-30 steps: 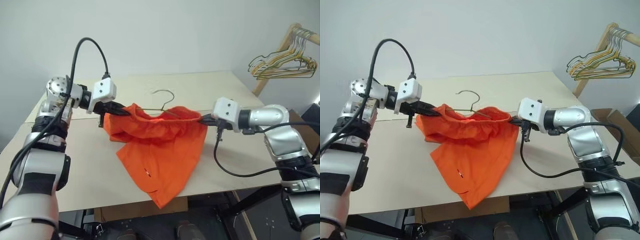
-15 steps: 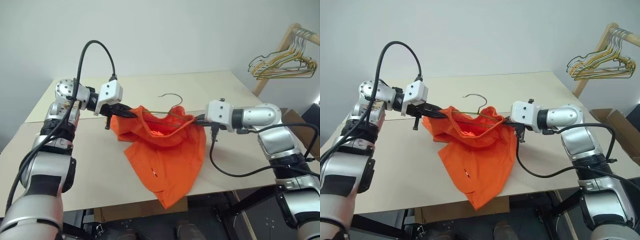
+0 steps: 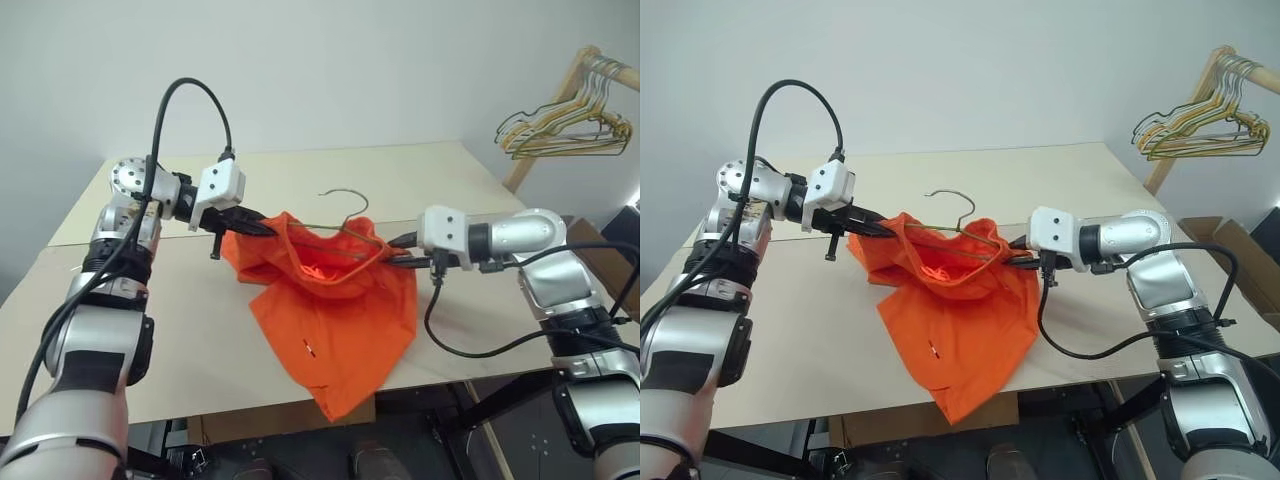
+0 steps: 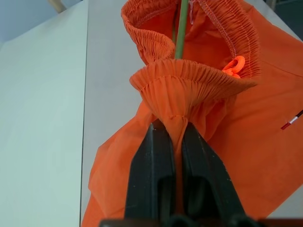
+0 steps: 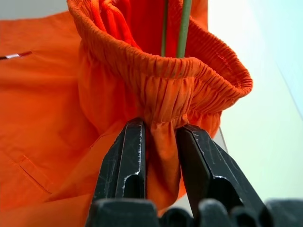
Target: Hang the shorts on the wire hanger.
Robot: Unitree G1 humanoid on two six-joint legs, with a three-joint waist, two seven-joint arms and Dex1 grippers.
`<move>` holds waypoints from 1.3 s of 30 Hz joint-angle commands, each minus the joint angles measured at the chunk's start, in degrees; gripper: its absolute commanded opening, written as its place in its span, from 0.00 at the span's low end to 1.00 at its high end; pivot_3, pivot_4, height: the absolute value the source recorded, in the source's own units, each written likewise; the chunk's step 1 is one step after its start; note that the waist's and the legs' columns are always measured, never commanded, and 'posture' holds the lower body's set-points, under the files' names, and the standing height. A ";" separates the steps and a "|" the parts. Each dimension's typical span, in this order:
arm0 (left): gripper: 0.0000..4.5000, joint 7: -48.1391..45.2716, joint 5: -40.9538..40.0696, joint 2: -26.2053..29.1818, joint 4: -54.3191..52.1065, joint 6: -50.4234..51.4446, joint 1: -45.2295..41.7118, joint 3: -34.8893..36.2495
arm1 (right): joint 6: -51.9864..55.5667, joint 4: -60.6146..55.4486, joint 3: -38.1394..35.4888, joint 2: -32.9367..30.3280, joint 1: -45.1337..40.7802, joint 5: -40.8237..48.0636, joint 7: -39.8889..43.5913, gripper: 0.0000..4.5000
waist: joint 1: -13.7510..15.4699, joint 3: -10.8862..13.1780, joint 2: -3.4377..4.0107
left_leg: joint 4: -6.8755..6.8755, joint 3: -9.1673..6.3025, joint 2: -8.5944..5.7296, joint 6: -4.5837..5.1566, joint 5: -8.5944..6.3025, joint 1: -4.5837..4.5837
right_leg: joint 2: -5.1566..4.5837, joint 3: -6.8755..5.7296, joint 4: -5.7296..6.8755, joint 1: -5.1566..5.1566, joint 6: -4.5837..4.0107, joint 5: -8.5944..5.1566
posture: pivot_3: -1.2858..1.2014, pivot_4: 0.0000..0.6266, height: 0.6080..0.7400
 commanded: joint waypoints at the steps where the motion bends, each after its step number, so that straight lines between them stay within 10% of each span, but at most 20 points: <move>1: 0.00 -0.70 -3.04 0.33 -2.94 0.10 -0.84 1.28 | -1.74 2.15 -1.10 -0.29 -0.98 1.37 1.67 0.29 | -0.08 0.00 0.00 | 0.00 0.00 0.00 0.00 0.00 0.00 | 0.00 0.00 -0.01 0.00 0.00 0.00 | 0.46 0.00 1.00; 11: 0.00 -0.68 -5.34 0.12 -5.98 2.07 0.88 1.52 | 11.58 3.01 -0.98 1.78 -4.32 3.83 2.02 0.29 | -0.92 0.00 0.00 | -0.01 -0.18 0.01 0.00 0.00 0.01 | 0.01 -0.01 0.27 0.00 0.00 0.00 | 0.46 0.00 1.00; 17: 0.00 1.61 -3.71 0.32 -1.42 0.49 0.35 2.49 | 16.32 1.59 -3.58 0.67 -3.69 6.70 2.16 0.01 | -0.94 0.00 0.00 | 0.00 -0.37 -0.01 0.00 0.00 0.00 | 0.00 -0.06 0.24 0.05 0.00 0.00 | 0.46 0.00 1.00; 31: 1.00 4.27 -4.25 2.39 7.29 -1.98 -2.38 8.77 | 23.92 -1.79 -10.49 -4.26 -0.13 12.88 1.03 0.00 | -1.08 0.00 0.01 | 0.00 -0.45 -0.03 0.00 0.00 -0.07 | -0.03 -0.26 0.19 0.06 0.00 0.00 | 0.45 0.00 1.00; 39: 1.00 7.71 -13.97 2.18 -6.93 9.04 1.95 17.86 | 38.38 -7.60 -16.03 -8.99 3.75 14.24 -8.07 0.00 | -1.04 0.00 0.02 | 0.01 -0.68 -0.02 0.00 0.00 -0.11 | -0.09 -0.35 0.19 0.08 0.00 0.00 | 0.44 0.00 1.00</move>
